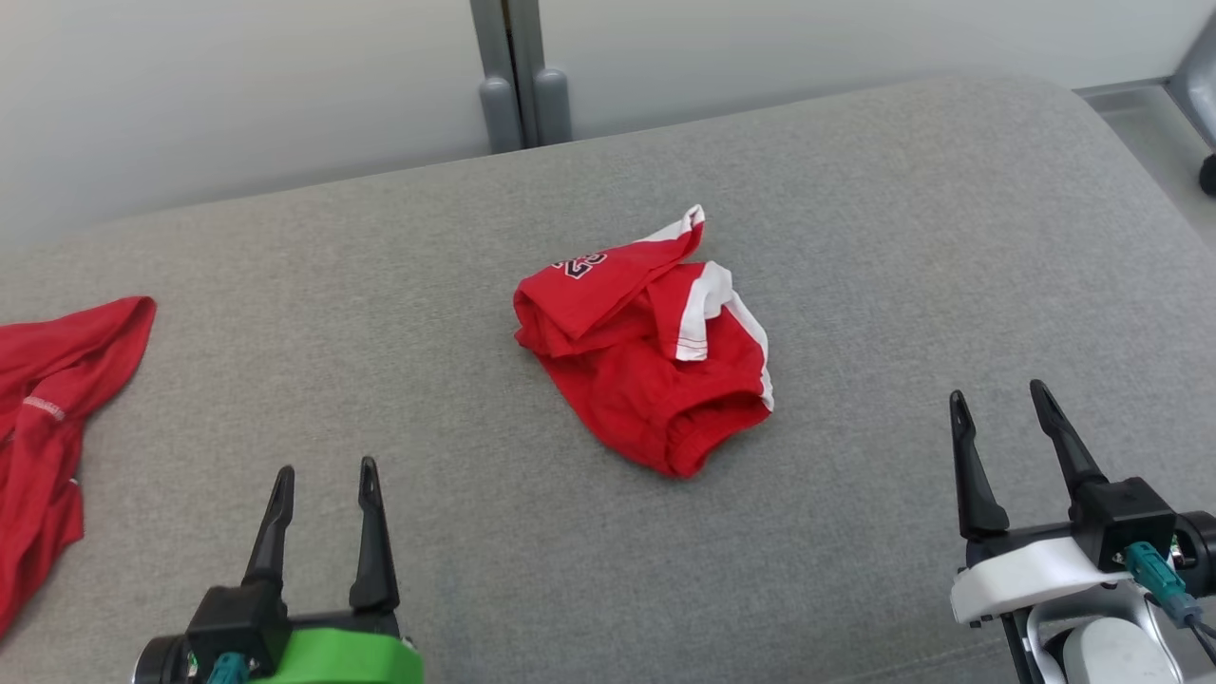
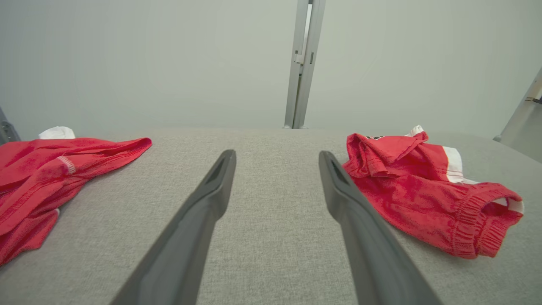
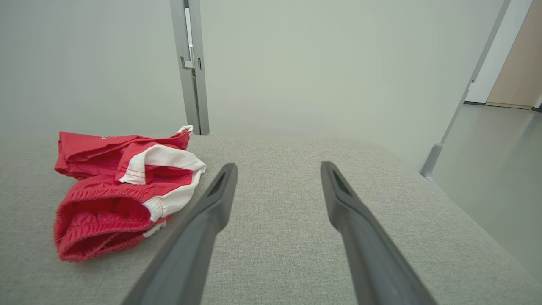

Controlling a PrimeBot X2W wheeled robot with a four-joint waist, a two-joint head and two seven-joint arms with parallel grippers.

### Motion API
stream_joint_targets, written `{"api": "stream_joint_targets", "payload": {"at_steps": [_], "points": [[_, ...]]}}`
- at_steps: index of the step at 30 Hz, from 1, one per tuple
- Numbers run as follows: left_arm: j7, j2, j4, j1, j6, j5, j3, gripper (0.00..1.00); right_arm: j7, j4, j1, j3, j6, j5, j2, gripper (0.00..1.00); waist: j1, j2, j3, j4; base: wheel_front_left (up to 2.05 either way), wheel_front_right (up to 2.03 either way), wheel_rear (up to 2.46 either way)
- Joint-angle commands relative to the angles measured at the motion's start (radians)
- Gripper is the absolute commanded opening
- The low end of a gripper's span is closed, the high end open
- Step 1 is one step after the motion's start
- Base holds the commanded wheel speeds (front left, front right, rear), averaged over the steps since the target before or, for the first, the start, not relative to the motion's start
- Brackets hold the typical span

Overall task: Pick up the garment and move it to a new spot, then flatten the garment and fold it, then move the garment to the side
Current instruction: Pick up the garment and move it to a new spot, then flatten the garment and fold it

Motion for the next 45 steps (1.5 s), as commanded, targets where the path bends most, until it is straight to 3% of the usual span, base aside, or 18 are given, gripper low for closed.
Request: {"api": "stream_joint_targets", "payload": {"at_steps": [1, 10, 26, 32, 36, 41, 45], "points": [[0.000, -0.002, -0.011, 0.036, -0.009, 0.021, 0.016, 1.00, -0.003, -0.004, 0.021, -0.010, -0.001, -0.006, -0.002, 1.00, 0.0000, 0.0000, -0.042, 0.052, 0.00, 0.00, 0.00], [0.000, -0.009, -0.044, 0.152, -0.062, 0.078, 0.070, 1.00, -0.003, 0.008, 0.064, -0.028, -0.001, -0.007, -0.002, 1.00, 0.0000, 0.0000, -0.070, 0.087, 0.00, 0.00, 0.00], [-0.001, -0.009, -0.038, 0.140, -0.076, 0.074, 0.061, 1.00, -0.003, 0.025, 0.044, -0.009, -0.001, 0.008, -0.002, 1.00, 0.0000, 0.0000, -0.063, 0.089, 0.00, 0.00, 0.00], [-0.001, -0.008, -0.015, 0.020, -0.130, 0.093, -0.063, 1.00, -0.003, 0.029, 0.013, 0.015, -0.001, 0.009, -0.002, 1.00, 0.0000, 0.0000, -0.036, 0.059, 0.00, 0.00, 0.00], [0.000, -0.008, 0.025, -0.113, -0.162, 0.107, -0.197, 1.00, -0.003, 0.028, -0.015, 0.038, -0.001, 0.017, -0.002, 1.00, 0.0000, 0.0000, -0.008, 0.012, 0.00, 0.00, 0.00], [0.000, -0.007, 0.147, -0.311, -0.182, 0.098, -0.383, 1.00, -0.003, 0.027, -0.063, 0.065, -0.001, 0.035, -0.002, 1.00, 0.0000, 0.0000, 0.041, -0.081, 0.00, 0.00, 0.00], [0.013, -0.007, 0.255, -0.427, -0.186, 0.080, -0.476, 1.00, -0.003, 0.033, -0.088, 0.084, -0.002, 0.063, -0.002, 1.00, 0.0000, 0.0000, 0.063, -0.180, 0.00, 0.00, 0.00]]}}
